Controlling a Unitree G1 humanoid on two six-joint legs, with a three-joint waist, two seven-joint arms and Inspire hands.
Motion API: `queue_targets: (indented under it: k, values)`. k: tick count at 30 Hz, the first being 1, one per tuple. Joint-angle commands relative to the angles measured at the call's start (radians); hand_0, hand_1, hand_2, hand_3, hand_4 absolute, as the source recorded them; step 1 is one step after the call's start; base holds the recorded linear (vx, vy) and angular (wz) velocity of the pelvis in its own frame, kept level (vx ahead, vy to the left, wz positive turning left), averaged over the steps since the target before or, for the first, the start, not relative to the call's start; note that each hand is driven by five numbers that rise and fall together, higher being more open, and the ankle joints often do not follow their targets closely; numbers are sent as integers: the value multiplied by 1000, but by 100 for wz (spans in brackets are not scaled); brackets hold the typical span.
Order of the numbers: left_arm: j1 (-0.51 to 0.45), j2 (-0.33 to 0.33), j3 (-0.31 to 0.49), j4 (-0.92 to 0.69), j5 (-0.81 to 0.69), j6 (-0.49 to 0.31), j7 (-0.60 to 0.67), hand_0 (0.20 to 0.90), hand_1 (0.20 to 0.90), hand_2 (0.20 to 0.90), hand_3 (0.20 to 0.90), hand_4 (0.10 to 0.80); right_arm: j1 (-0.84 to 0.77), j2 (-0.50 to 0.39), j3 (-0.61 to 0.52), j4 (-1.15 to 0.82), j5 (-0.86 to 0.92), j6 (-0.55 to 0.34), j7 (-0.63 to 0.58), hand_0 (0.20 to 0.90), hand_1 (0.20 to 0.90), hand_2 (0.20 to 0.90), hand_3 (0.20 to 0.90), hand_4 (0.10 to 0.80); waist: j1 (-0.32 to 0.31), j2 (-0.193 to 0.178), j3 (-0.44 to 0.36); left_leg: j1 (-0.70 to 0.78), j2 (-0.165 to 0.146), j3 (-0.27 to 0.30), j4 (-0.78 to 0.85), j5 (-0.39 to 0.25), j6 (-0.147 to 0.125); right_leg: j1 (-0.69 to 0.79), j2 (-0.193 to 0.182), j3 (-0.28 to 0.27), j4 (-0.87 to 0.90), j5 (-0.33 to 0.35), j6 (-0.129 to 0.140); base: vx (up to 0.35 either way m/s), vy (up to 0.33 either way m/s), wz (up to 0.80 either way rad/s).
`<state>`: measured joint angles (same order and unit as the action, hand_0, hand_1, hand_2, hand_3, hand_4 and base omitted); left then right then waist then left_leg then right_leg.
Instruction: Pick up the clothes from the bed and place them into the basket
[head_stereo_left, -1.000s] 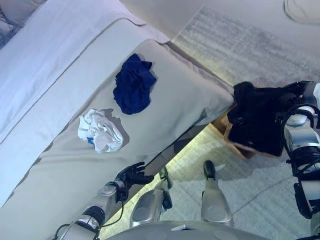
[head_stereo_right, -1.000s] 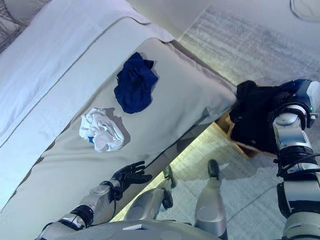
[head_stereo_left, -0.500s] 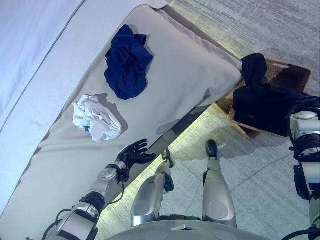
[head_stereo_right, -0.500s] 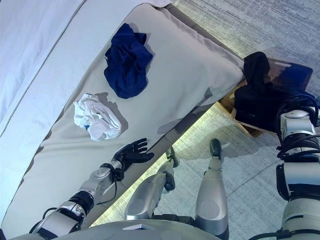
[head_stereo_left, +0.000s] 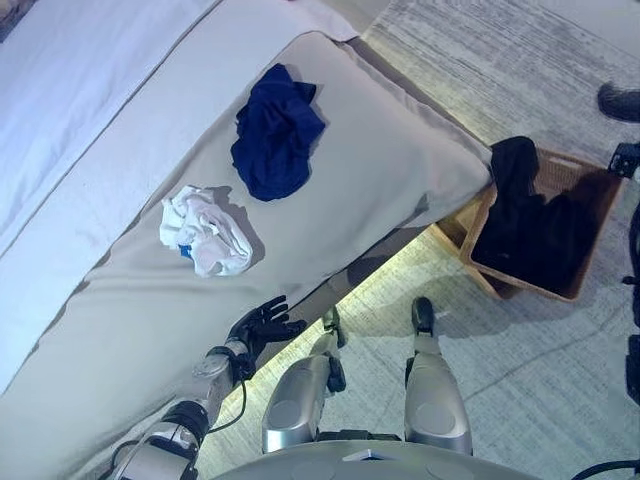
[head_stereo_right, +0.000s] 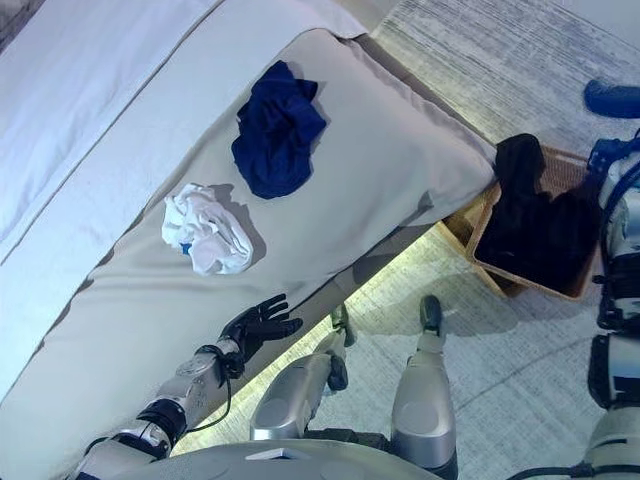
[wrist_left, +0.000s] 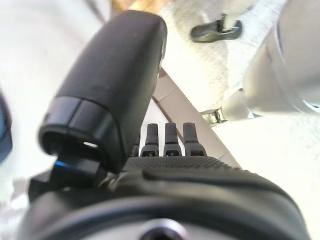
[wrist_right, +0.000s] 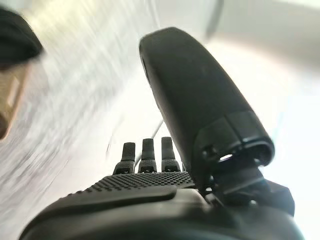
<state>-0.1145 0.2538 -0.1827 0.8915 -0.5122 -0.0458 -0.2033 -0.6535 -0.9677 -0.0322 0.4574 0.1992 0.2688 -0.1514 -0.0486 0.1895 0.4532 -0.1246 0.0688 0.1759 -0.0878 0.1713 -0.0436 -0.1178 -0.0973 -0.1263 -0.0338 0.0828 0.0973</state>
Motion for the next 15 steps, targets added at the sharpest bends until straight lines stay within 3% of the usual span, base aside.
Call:
queue_targets:
  k: [1,6,9,15]
  values:
    - [95,95,18,80,7,-8,-9,900,900,900,900,800,56,-67,103,-141,-155,-88,221,900,900,900,900,800,46,-179,-195,77,-61,-11,36,-173,-9,21,12,-125,21,-72,-39,79,83,20]
    - [111,99,42,127,28,-22,-26,900,900,900,900,800,0,-12,213,-173,-201,-155,305,900,900,900,900,800,115,-212,-201,79,-76,-73,65,-185,8,58,0,-155,36,-84,-34,93,163,34]
    - [101,102,33,128,29,-15,-32,900,900,900,900,800,-53,37,284,-151,-269,-158,276,900,900,900,900,800,164,-218,-177,48,-89,-115,109,-195,23,57,-15,-175,68,-96,-38,33,195,52]
    - [54,135,-15,138,9,-14,-21,900,900,900,900,800,-285,146,442,79,-559,-158,-48,900,900,900,900,800,291,-221,-96,-42,-120,-204,179,-199,58,41,-40,-249,160,-126,-39,-1,119,59]
